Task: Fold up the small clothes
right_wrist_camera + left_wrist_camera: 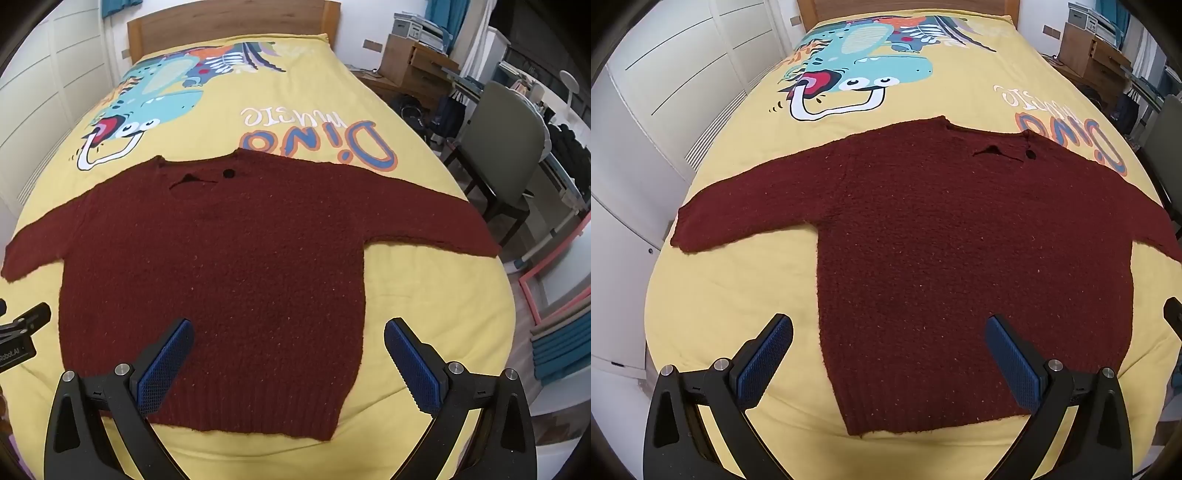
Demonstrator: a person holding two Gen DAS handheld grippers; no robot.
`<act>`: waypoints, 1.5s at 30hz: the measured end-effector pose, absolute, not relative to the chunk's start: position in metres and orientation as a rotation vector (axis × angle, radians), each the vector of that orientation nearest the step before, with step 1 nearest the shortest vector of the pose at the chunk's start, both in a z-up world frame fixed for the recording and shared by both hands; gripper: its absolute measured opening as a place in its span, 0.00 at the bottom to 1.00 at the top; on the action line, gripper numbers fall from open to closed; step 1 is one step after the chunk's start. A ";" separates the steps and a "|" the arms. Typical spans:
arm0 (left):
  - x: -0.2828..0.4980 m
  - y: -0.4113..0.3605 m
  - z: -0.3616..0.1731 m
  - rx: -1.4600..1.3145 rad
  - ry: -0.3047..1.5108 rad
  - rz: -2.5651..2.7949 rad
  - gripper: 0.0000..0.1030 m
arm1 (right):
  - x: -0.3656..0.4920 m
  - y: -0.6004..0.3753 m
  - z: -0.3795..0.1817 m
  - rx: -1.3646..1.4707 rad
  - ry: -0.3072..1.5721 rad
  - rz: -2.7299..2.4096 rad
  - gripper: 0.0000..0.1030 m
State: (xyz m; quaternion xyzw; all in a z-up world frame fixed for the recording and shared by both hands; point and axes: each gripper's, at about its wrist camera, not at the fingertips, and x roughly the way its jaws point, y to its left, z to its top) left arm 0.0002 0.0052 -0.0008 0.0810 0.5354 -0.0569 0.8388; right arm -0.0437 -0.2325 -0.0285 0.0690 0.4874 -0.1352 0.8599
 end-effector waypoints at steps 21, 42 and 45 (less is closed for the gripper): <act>0.002 -0.005 -0.001 0.185 1.137 -0.118 0.99 | -0.043 -0.228 -0.034 0.137 1.040 -0.273 1.00; 0.001 -0.008 -0.005 0.191 1.155 -0.127 0.99 | -0.041 -0.228 -0.039 0.125 1.067 -0.261 1.00; 0.001 -0.007 -0.005 0.189 1.155 -0.127 0.99 | -0.040 -0.227 -0.041 0.123 1.072 -0.260 1.00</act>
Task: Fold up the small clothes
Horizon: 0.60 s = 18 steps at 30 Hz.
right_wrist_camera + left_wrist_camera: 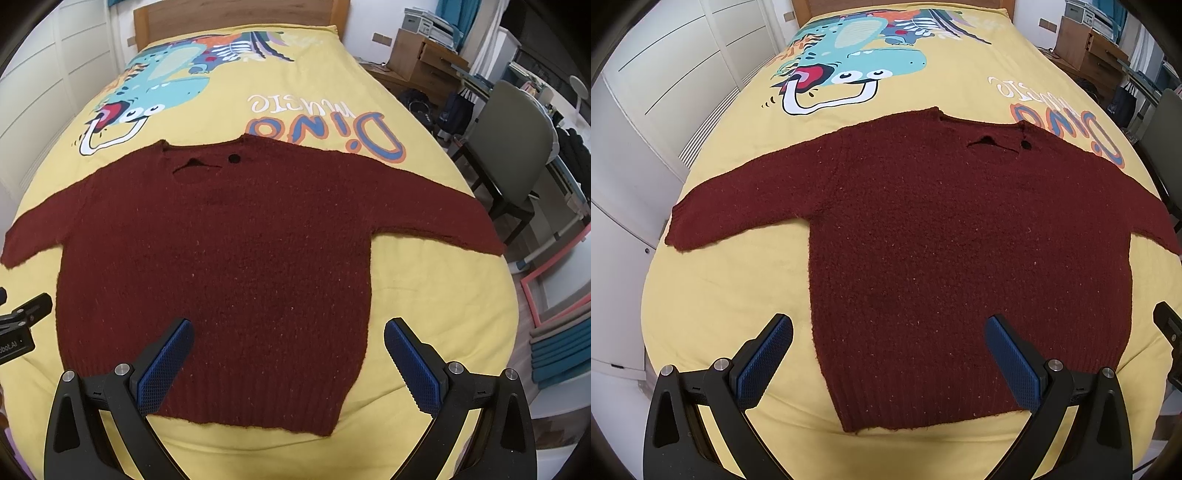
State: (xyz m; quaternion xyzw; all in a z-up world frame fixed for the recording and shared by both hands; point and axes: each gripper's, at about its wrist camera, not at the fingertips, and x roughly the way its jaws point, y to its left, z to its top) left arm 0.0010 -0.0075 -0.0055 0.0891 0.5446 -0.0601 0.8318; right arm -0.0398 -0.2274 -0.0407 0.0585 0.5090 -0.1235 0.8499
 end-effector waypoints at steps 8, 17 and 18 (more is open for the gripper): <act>0.001 -0.006 -0.011 0.197 1.162 -0.127 0.99 | -0.040 -0.226 -0.043 0.115 1.078 -0.260 1.00; 0.001 -0.005 -0.012 0.196 1.167 -0.126 0.99 | -0.041 -0.226 -0.046 0.111 1.087 -0.260 1.00; 0.001 -0.006 -0.012 0.196 1.168 -0.126 0.99 | -0.040 -0.225 -0.046 0.110 1.088 -0.260 1.00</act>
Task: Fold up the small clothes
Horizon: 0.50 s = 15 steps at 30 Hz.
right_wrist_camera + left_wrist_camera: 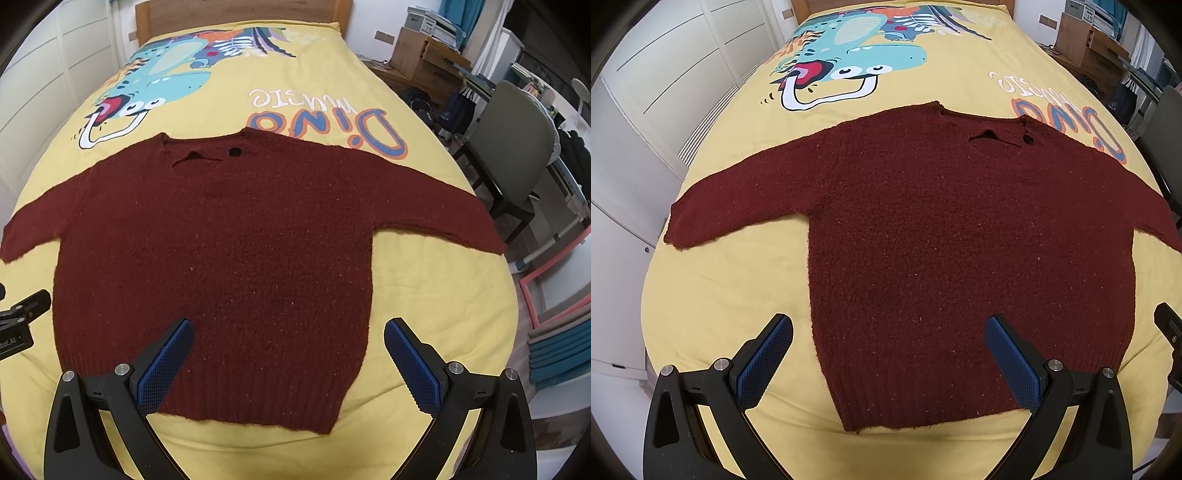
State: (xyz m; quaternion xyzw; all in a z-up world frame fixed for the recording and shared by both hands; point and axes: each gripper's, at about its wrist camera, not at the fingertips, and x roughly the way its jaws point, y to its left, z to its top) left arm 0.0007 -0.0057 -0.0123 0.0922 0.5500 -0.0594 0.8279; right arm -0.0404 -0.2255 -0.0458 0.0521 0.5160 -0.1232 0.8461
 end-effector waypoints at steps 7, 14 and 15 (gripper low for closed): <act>0.001 -0.007 -0.012 0.198 1.168 -0.128 0.99 | -0.040 -0.226 -0.048 0.110 1.091 -0.258 1.00; 0.003 -0.009 -0.012 0.196 1.170 -0.132 0.99 | -0.039 -0.225 -0.051 0.115 1.091 -0.260 1.00; 0.003 -0.009 -0.012 0.197 1.172 -0.132 0.99 | -0.039 -0.225 -0.052 0.116 1.092 -0.261 1.00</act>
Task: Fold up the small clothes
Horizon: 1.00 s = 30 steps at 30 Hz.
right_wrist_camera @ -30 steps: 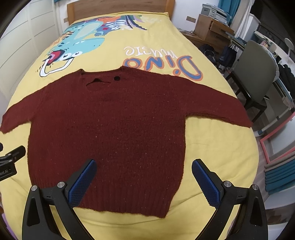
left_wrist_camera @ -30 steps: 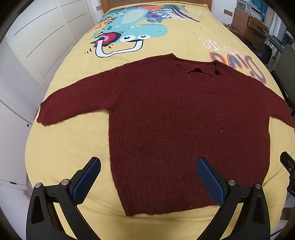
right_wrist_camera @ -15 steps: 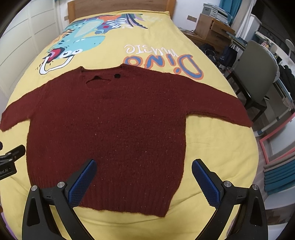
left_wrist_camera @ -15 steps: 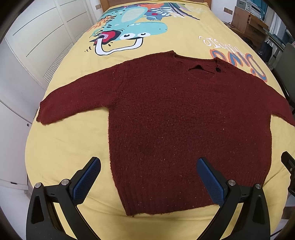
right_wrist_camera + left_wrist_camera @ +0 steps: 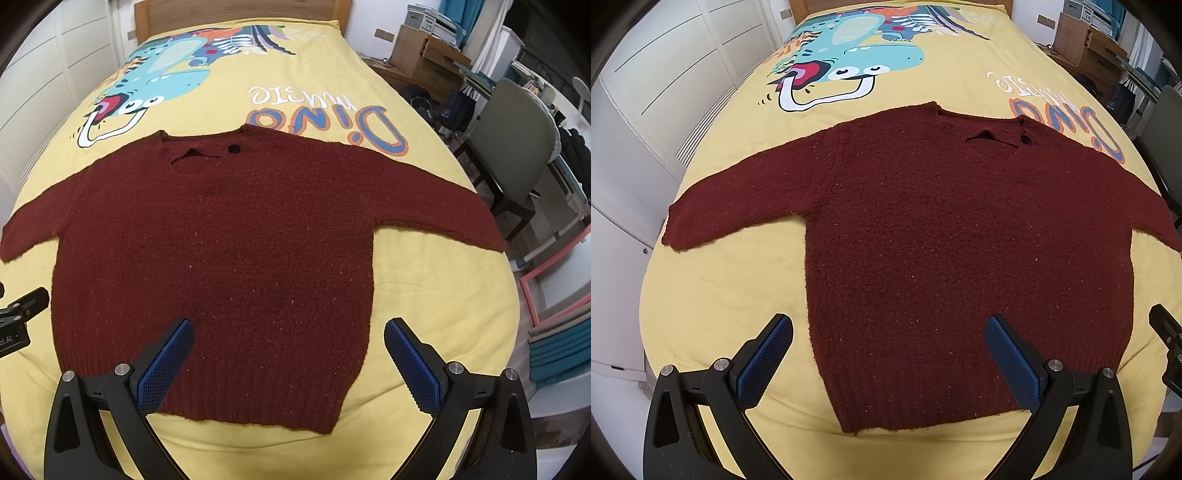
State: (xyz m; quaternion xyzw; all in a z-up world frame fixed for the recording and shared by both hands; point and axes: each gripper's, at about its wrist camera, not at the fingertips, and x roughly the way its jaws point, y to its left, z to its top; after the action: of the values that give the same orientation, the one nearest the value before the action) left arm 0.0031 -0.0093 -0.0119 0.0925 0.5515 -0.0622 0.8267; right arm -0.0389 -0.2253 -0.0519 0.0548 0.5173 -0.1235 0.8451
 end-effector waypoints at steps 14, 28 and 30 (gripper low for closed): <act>0.048 -0.002 -0.020 0.222 1.156 -0.114 0.99 | -0.019 -0.300 -0.060 0.228 1.050 -0.334 1.00; 0.119 0.010 -0.052 0.204 1.225 -0.071 0.99 | 0.016 -0.515 -0.125 0.497 1.023 -0.599 1.00; 0.124 0.010 -0.058 0.216 1.240 -0.064 0.99 | 0.018 -0.543 -0.136 0.548 1.030 -0.636 1.00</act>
State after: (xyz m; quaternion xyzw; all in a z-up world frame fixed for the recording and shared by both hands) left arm 0.1244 0.0101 -0.0583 0.1011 0.5800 -0.0298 0.8078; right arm 0.0179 -0.5428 -0.1364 0.2545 0.4780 -0.2949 0.7873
